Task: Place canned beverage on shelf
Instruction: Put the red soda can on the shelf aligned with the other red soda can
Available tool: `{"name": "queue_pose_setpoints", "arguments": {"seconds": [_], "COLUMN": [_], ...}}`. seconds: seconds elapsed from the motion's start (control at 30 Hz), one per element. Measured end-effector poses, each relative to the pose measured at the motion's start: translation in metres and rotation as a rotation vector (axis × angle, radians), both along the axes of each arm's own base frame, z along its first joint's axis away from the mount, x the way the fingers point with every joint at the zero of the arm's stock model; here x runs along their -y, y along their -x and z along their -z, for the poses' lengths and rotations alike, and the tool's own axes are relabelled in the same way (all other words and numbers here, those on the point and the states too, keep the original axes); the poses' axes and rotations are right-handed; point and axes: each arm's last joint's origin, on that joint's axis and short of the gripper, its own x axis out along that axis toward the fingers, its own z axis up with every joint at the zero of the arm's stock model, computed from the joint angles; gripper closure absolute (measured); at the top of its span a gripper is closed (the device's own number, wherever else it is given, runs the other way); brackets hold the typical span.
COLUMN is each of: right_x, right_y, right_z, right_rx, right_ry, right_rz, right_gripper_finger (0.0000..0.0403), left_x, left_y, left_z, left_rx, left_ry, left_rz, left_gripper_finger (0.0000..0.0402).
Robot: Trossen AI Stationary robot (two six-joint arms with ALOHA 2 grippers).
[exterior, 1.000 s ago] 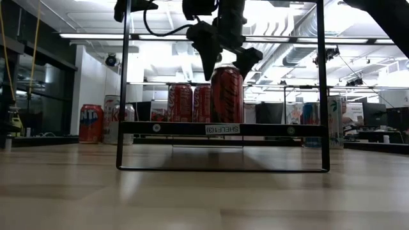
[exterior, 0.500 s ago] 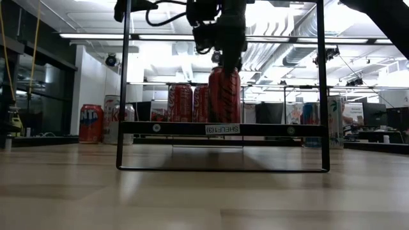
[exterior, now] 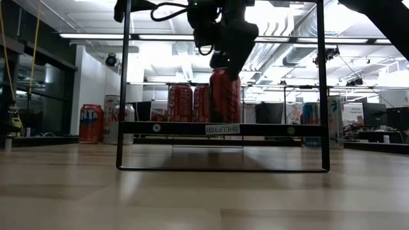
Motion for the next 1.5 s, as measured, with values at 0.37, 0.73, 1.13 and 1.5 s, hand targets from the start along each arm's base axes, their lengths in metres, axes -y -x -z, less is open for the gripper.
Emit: {"name": "queue_pose_setpoints", "arguments": {"seconds": [0.37,0.73,1.13,1.5], "right_x": [0.003,-0.004,-0.019,-0.023], "right_y": [-0.013,-0.014,-0.006,-0.011], "right_z": [-0.003,-0.003,0.0,-0.001], "right_rx": [0.124,0.142,0.02,0.067], "right_ry": [-0.002,0.044,0.187,0.222], "right_rz": [0.137,-0.089,-0.548,-0.675], "right_gripper_finger": [0.0017,0.0017,0.0018,0.0018], "left_x": [0.0,0.0,0.0,0.0], "left_y": [0.0,0.0,0.0,0.0], "left_z": [0.0,0.0,0.0,0.0], "left_rx": [-0.001,-0.001,-0.002,-0.001], "left_ry": [0.0,-0.001,-0.001,-0.001], "left_rz": [0.0,0.0,0.0,0.0], "left_gripper_finger": [0.0163,0.0163,0.0163,0.0163]}}
